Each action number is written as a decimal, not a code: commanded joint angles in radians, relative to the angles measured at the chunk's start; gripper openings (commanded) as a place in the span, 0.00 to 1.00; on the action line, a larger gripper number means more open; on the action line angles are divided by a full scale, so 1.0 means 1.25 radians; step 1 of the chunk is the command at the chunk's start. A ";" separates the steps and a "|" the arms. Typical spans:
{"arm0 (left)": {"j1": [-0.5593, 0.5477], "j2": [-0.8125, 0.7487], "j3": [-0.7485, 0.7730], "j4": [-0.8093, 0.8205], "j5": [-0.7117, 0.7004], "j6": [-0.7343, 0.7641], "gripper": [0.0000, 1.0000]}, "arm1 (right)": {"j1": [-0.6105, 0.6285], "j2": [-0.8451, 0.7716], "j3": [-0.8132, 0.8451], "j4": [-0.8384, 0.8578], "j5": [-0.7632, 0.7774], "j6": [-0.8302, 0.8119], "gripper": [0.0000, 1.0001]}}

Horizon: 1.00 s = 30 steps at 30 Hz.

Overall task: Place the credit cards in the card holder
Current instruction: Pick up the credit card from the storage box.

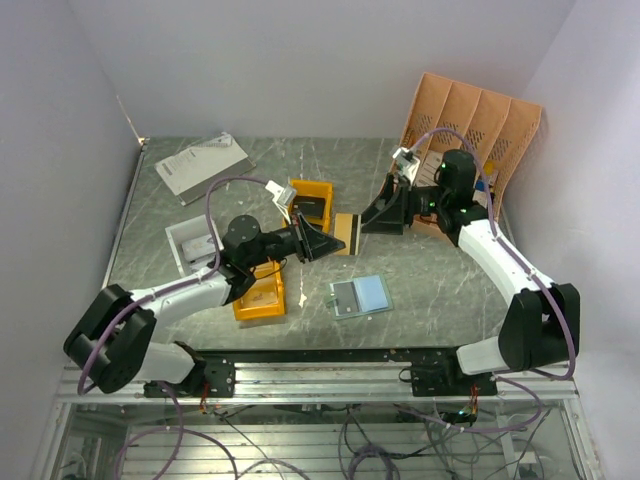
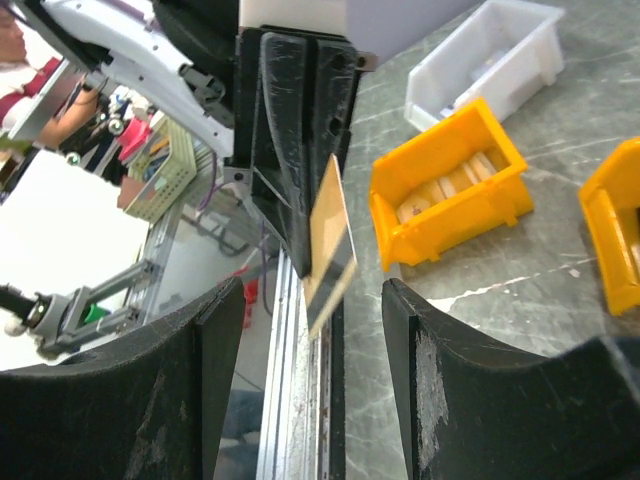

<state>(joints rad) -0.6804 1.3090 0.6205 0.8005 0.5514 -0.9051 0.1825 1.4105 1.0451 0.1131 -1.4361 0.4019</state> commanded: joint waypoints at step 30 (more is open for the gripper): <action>0.002 0.003 -0.040 0.102 0.013 0.000 0.12 | 0.055 -0.003 -0.074 0.182 -0.005 0.171 0.00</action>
<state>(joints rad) -0.6804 1.3613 0.5846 0.9367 0.6052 -0.9504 0.2577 1.4216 0.9569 0.2966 -1.4197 0.5922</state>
